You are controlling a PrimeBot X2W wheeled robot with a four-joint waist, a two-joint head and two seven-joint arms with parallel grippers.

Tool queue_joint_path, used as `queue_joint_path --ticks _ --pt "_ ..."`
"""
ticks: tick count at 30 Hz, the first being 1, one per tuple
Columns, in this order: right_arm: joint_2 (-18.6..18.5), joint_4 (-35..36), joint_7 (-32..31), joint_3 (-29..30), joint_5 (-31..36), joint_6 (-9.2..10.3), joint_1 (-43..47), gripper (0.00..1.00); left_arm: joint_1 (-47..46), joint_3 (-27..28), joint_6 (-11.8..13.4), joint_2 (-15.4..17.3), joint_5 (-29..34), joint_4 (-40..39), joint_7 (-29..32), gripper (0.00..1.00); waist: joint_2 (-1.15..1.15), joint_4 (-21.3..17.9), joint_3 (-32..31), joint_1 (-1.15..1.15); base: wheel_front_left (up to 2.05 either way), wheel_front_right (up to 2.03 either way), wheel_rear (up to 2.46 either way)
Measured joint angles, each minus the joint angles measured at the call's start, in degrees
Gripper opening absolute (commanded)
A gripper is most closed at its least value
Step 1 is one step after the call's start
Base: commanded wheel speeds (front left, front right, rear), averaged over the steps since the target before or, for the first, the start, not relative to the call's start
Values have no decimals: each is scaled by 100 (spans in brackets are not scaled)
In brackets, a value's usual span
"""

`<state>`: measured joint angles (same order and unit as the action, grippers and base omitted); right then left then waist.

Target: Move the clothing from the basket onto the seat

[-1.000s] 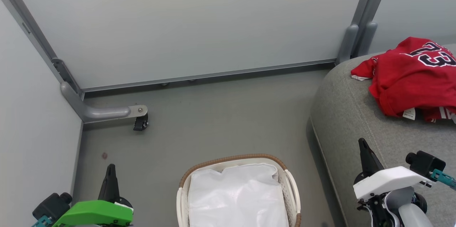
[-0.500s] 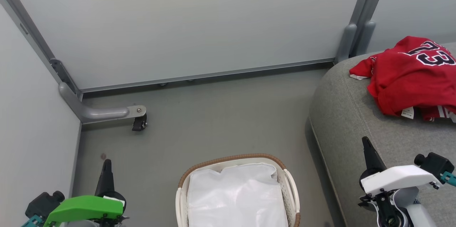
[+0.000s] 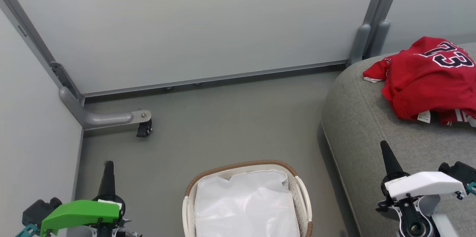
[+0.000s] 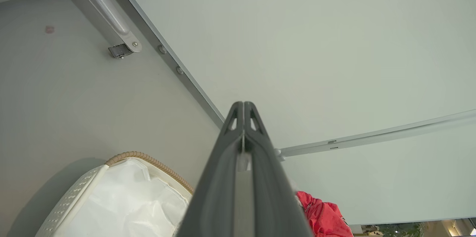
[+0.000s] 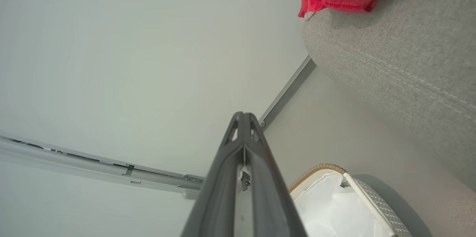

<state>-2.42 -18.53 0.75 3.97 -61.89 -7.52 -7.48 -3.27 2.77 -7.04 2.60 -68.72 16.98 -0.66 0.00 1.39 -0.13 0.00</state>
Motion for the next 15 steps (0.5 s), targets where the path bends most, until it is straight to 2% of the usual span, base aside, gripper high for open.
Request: queue_joint_path --ticks 15 --pt "-11 131 -225 78 -906 1 25 0 -78 105 -3 2 -700 -85 213 0 0 -35 8 0 0 0 0"
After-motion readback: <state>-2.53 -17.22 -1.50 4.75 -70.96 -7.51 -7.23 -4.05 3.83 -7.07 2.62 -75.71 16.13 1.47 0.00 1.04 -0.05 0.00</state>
